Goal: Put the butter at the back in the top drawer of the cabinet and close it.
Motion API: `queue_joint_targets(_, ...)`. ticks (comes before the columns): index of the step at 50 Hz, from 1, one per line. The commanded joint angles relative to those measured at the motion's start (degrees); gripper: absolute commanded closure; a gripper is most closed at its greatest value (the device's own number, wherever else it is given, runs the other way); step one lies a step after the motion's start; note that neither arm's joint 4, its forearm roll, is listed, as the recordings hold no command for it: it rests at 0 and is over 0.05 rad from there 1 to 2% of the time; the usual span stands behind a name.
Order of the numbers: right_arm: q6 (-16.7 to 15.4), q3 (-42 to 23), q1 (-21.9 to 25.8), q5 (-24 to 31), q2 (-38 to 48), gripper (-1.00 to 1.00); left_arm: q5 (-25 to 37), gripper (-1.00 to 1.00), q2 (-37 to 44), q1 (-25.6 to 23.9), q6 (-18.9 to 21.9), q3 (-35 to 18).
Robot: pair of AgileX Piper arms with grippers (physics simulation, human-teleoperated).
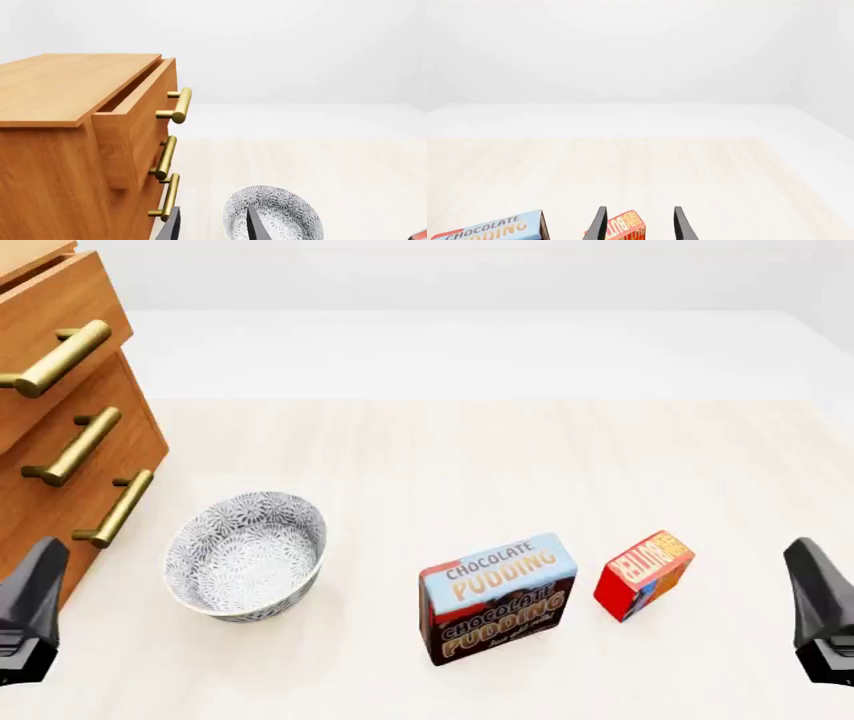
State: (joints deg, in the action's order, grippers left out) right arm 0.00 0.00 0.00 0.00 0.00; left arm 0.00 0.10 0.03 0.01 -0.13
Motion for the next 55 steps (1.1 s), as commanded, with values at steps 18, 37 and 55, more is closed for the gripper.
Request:
queue_joint_targets(18, 0.00, 0.00, 0.00, 0.00, 0.00, -1.00, -0.05, -1.00, 0.03, -0.14, 2.91, -0.47)
queue_joint_targets(37, 0.00, 0.00, 0.00, 0.00, 0.00, -1.00, 5.37, -1.00, 0.24, 0.05, 12.53, -5.56)
queue_joint_targets(55, 0.00, 0.00, 0.00, 0.00, 0.00, -1.00, 11.95, -1.00, 0.24, -3.07, 21.39, -10.47)
